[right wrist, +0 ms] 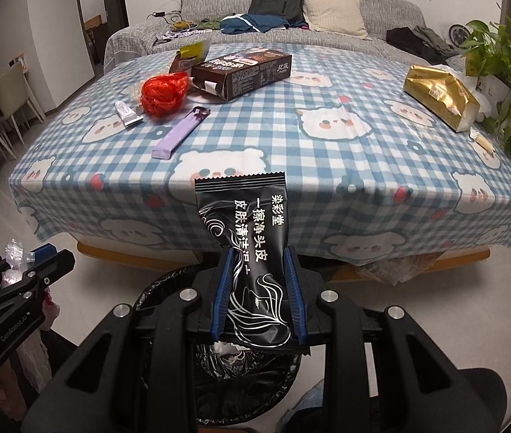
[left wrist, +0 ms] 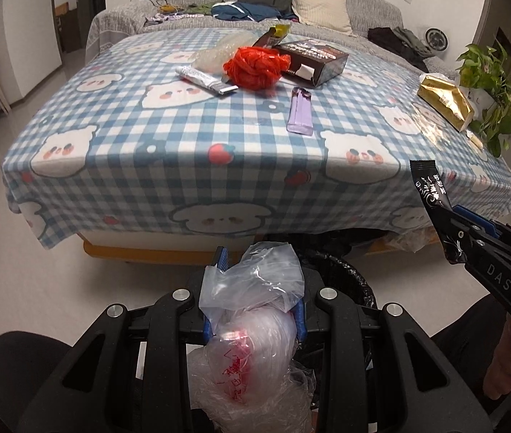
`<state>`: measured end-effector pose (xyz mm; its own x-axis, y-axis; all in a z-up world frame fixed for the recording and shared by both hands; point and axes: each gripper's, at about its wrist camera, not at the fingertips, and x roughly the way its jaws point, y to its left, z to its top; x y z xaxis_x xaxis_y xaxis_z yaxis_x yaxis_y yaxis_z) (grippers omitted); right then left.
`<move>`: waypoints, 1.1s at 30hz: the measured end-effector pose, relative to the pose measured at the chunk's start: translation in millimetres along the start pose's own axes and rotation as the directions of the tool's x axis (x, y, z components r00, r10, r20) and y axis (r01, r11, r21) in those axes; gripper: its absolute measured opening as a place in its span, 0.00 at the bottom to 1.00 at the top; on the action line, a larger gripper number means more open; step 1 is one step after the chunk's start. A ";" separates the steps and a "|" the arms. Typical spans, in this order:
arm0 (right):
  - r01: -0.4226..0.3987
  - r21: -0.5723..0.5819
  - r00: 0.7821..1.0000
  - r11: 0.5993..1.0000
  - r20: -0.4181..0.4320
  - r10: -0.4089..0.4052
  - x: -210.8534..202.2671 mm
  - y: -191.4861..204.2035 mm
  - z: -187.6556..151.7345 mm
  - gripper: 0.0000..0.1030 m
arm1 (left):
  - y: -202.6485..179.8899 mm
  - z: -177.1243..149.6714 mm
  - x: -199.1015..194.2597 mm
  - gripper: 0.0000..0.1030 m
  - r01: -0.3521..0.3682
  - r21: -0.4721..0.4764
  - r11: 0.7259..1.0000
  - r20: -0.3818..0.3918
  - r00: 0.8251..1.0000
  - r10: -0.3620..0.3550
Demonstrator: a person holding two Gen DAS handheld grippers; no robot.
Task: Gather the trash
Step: 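Lift and carry the plastic bag and black packet with both tools over the bin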
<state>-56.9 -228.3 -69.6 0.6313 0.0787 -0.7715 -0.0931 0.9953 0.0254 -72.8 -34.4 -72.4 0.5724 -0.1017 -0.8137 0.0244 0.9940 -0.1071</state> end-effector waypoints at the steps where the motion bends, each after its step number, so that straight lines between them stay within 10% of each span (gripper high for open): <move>1: 0.001 0.000 1.000 1.000 -0.004 -0.001 0.5 0.1 -2.7 0.27 | -0.1 -2.2 0.9 0.29 0.001 0.000 1.000 -0.004 1.000 -0.001; 33: -0.004 0.013 0.979 1.000 -0.205 0.006 72.8 7.7 -65.6 0.27 | 18.8 -50.4 72.3 0.29 -0.024 -0.054 0.998 -0.132 0.991 0.017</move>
<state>-62.1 -218.5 -167.4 0.4598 0.0717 -0.8851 -0.0856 0.9957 0.0362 -72.3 -25.1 -162.0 0.4597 -0.0894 -0.8836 -0.0335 0.9925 -0.1179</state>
